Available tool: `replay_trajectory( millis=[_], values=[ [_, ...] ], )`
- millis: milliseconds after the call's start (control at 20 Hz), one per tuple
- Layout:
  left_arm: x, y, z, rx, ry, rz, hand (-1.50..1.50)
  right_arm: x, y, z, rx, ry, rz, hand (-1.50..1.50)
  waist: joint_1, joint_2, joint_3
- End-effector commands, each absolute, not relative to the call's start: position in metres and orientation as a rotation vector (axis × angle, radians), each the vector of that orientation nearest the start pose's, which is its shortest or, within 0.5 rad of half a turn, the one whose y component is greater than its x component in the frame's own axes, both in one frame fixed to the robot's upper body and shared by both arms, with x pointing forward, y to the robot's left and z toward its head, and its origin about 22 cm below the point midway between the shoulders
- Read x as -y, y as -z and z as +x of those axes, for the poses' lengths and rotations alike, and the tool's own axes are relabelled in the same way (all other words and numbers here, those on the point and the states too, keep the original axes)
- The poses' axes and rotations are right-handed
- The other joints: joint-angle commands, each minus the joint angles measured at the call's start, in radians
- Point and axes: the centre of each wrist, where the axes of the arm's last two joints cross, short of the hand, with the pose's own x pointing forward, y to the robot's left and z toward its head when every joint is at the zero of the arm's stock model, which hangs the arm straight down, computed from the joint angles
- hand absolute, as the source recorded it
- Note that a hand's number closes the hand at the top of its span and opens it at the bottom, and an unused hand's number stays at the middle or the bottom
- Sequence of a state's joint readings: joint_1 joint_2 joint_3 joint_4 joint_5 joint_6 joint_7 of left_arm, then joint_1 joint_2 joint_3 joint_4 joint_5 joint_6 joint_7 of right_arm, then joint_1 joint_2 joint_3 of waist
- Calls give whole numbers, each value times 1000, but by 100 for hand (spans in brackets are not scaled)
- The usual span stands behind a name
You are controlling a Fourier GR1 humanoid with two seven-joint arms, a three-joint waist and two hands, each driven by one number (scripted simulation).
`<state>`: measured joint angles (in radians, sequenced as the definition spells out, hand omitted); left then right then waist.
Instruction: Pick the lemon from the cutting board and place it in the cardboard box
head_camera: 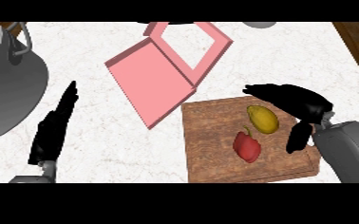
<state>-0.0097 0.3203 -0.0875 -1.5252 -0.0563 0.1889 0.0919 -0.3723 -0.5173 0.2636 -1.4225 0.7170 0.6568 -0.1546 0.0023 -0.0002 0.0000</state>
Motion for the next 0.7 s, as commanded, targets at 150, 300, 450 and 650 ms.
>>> replay_trajectory(
  millis=[150,300,450,650],
  values=[
    [-283,-21,237,1452,211,414,0,276,-77,325,1167,-1632,-302,-150,2,0,0],
    [-284,-7,257,1440,205,383,0,264,-71,321,1178,-1625,-301,-150,-2,1,0],
    [-275,-11,230,1453,193,366,0,250,-61,322,1158,-1639,-298,-150,2,0,0],
    [-277,-4,235,1465,191,388,0,263,-57,323,1137,-1674,-309,-150,2,0,0]
  ],
)
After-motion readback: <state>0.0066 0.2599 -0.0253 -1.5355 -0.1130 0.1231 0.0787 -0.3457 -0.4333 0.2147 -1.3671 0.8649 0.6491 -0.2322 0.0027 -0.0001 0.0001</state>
